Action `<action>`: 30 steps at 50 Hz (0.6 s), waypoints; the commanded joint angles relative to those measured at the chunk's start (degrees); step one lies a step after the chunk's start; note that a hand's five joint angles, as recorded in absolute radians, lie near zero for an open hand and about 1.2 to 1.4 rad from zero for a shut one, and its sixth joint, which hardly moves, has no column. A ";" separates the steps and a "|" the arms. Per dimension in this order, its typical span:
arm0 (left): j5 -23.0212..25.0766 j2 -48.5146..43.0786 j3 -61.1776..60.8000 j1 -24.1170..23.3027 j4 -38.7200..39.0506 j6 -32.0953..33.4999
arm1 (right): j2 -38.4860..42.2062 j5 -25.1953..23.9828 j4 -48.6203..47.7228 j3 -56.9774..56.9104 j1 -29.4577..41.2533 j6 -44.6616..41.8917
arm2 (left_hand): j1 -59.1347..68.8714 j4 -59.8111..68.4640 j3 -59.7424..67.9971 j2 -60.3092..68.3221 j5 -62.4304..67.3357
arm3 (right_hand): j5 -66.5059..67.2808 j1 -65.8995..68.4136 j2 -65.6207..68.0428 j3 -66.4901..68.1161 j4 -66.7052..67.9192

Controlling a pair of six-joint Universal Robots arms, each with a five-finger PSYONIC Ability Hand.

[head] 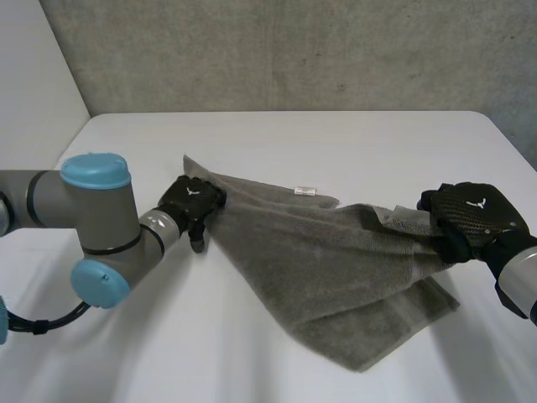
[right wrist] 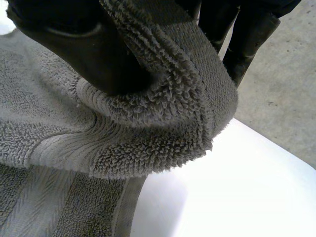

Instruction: Fold the towel.

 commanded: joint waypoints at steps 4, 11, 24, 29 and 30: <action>0.29 -1.23 0.58 -0.59 0.47 -0.04 | 0.22 -0.81 -0.52 0.85 0.55 0.15 | 22.64 22.16 22.49 23.04 13.84 | 3.27 3.69 3.93 4.04 3.45; 0.11 -1.05 0.40 -1.29 0.56 -0.13 | 0.22 -0.90 -0.61 1.37 0.47 0.15 | 39.57 39.09 39.42 39.97 30.77 | 3.27 3.69 3.93 4.04 3.45; 0.11 17.64 -14.77 -2.87 -2.78 -0.57 | -1.18 -0.99 0.18 -1.35 -0.76 -0.12 | 39.61 39.13 39.45 40.01 30.81 | 3.27 3.69 3.93 4.04 3.45; 0.20 24.79 -24.30 -6.65 -2.52 -2.06 | -0.48 -1.25 3.44 -4.87 -1.47 -0.47 | 39.61 39.13 39.45 40.01 30.81 | 3.27 3.69 3.93 4.04 3.45; 0.20 26.44 -26.73 -8.22 -2.52 -2.67 | -0.05 -1.60 5.52 -6.08 -1.73 -0.38 | 39.61 39.13 39.45 40.01 30.81 | 3.27 3.69 3.93 4.04 3.45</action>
